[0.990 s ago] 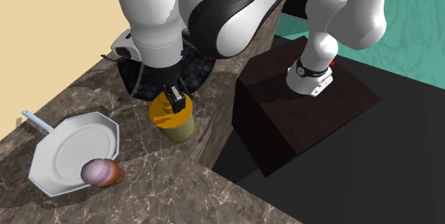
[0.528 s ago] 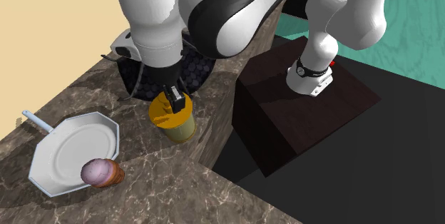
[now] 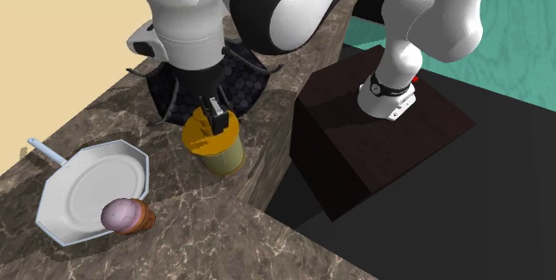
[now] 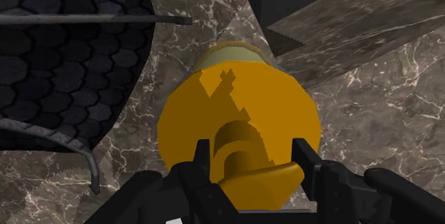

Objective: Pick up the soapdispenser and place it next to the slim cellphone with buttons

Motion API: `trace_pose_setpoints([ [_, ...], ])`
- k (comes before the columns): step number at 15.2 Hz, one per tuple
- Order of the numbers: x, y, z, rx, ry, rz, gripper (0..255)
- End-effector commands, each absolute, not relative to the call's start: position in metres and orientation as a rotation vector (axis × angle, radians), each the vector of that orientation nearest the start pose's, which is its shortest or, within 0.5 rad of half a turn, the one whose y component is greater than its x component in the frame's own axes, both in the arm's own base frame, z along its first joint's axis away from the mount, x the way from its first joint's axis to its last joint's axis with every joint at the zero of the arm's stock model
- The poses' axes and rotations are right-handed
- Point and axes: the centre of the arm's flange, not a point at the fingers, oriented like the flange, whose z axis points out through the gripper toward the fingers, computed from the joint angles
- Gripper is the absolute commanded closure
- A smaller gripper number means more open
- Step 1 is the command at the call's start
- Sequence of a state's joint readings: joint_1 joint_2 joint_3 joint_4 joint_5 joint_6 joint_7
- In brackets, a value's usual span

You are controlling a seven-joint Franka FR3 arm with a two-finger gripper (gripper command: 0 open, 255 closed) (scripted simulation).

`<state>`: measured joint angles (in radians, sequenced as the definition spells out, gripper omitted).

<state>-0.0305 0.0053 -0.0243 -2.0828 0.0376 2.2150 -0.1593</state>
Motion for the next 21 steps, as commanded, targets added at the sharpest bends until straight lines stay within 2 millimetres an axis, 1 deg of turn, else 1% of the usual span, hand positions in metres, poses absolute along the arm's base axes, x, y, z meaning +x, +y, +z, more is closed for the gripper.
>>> trace_pose_setpoints([
  [1,0.559,-0.029,0.447,-3.115,-0.130,-0.203,255],
  [21,0.559,-0.029,0.553,-3.115,-0.130,-0.203,255],
])
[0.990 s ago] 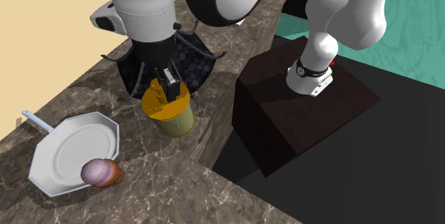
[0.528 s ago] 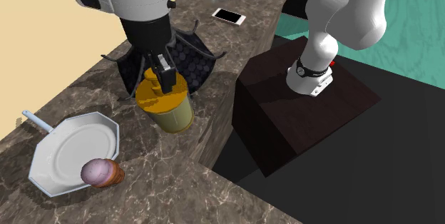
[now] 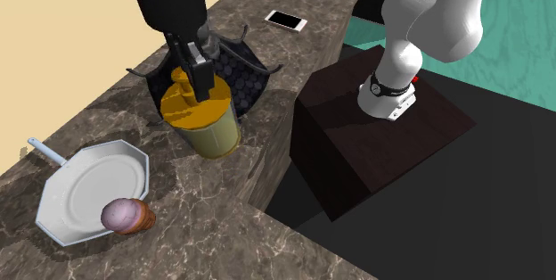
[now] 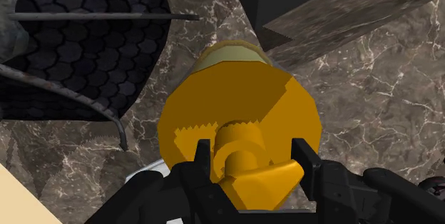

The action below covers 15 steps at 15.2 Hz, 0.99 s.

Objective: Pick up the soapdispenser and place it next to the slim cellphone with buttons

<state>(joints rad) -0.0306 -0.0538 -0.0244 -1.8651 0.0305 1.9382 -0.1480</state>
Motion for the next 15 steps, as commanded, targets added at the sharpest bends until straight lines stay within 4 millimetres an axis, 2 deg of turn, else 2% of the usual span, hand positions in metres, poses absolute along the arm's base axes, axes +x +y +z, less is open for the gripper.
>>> trace_pose_setpoints([
  [1,0.559,-0.029,0.558,-3.115,-0.130,-0.203,255],
  [15,0.559,-0.029,0.632,-3.115,-0.130,-0.203,255],
])
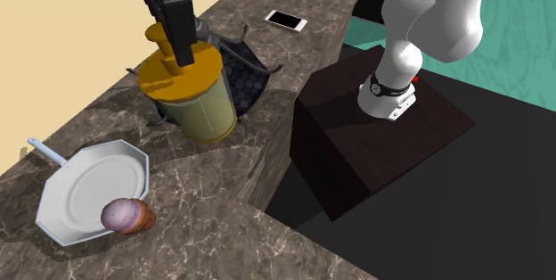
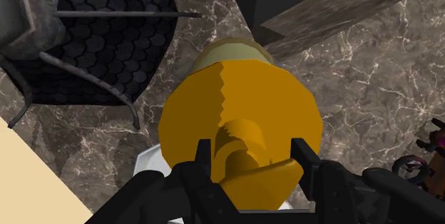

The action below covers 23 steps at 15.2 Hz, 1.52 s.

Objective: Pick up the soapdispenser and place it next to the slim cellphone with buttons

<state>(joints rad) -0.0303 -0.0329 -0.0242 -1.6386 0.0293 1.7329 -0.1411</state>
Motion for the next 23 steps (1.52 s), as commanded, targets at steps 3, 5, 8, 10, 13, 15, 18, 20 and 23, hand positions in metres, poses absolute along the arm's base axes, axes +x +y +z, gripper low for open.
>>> trace_pose_setpoints([
  [3,0.559,-0.029,0.648,-3.115,-0.130,-0.203,255],
  [5,0.559,-0.029,0.658,-3.115,-0.130,-0.203,255],
  [8,0.559,-0.029,0.674,-3.115,-0.130,-0.203,255],
  [10,0.559,-0.029,0.685,-3.115,-0.130,-0.203,255],
  [13,0.540,-0.048,0.687,-3.115,-0.130,-0.203,255],
  [15,0.521,-0.067,0.687,-3.115,-0.130,-0.203,255],
  [18,0.494,-0.095,0.687,-3.115,-0.130,-0.203,255],
  [20,0.475,-0.114,0.687,-3.115,-0.130,-0.203,255],
  [23,0.447,-0.142,0.687,-3.115,-0.130,-0.203,255],
])
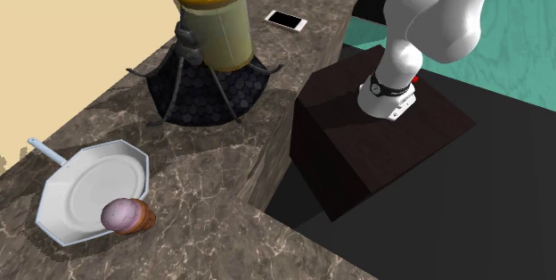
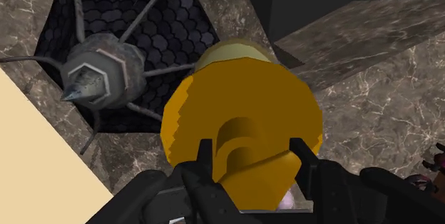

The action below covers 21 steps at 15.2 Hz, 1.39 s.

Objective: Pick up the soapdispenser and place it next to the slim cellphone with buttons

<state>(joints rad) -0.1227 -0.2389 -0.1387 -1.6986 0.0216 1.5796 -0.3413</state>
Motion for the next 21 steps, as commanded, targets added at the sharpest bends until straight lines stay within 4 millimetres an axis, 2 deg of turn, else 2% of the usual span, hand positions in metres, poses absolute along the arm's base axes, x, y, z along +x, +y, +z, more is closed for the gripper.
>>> trace_pose_setpoints([
  [1,0.438,-0.151,0.687,-3.115,-0.130,-0.203,255],
  [21,0.252,-0.339,0.688,-3.115,-0.130,-0.203,255],
])
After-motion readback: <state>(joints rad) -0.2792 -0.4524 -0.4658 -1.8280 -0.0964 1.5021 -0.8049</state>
